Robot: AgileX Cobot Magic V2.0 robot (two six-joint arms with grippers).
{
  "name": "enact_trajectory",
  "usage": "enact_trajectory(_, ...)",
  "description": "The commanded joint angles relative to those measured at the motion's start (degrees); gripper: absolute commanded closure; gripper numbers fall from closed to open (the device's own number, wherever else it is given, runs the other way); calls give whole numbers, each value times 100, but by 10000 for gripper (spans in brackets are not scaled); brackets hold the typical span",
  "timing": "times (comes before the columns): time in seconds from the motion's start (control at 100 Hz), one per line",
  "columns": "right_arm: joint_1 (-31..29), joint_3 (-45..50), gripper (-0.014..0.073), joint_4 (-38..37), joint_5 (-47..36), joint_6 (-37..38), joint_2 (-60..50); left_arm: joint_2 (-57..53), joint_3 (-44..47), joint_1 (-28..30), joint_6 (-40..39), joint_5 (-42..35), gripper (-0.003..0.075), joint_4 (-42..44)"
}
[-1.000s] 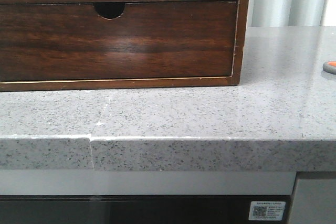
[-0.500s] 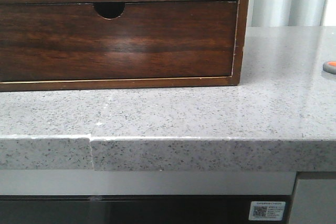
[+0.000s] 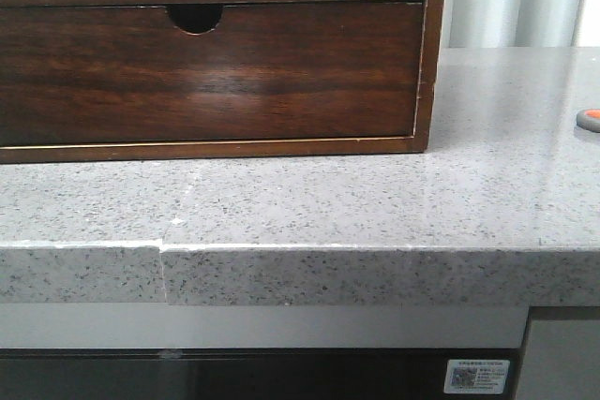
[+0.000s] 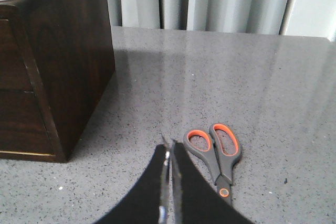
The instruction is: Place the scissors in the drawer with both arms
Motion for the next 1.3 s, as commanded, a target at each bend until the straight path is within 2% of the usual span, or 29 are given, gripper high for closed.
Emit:
enact_trajectory(0.0,-22,-219,662,-80,-380,-21,159,106,-205,8,-23,-412,741,-47)
enact_trajectory(0.51,-22,-219,662,-80,-392,-21,186,106,-195,8,-23,-439,740,-27)
enact_trajectory(0.59,-22,-219,622,-80,-392,-21,186,106,-195,8,-23,-500,731,-34)
enact_trajectory(0.62,-22,-219,571,-80,-397,-21,186,106,-184,8,-23,-550,708,-24)
enact_trajectory(0.67,-22,-219,463,-80,-413,-21,186,106,-158,8,-23,-610,626,10)
enact_trajectory(0.78,-22,-219,176,-103,-500,-21,186,106,-147,8,-23,-627,321,94)
enact_trajectory(0.81,-22,-219,123,-103,-502,-21,186,106,-147,8,-23,-639,237,94)
enact_trajectory(0.88,-22,-219,43,-103,-502,-21,186,106,-147,8,-23,-679,140,84)
enact_trajectory(0.94,-22,-219,25,-103,-502,-21,186,106,-147,8,-23,-677,126,84)
enact_trajectory(1.2,-22,-219,25,-103,-502,-21,186,106,-147,8,-23,-677,168,-588)
enact_trajectory(1.29,-22,-219,25,-103,-502,-21,186,106,-147,8,-23,-728,181,-1174)
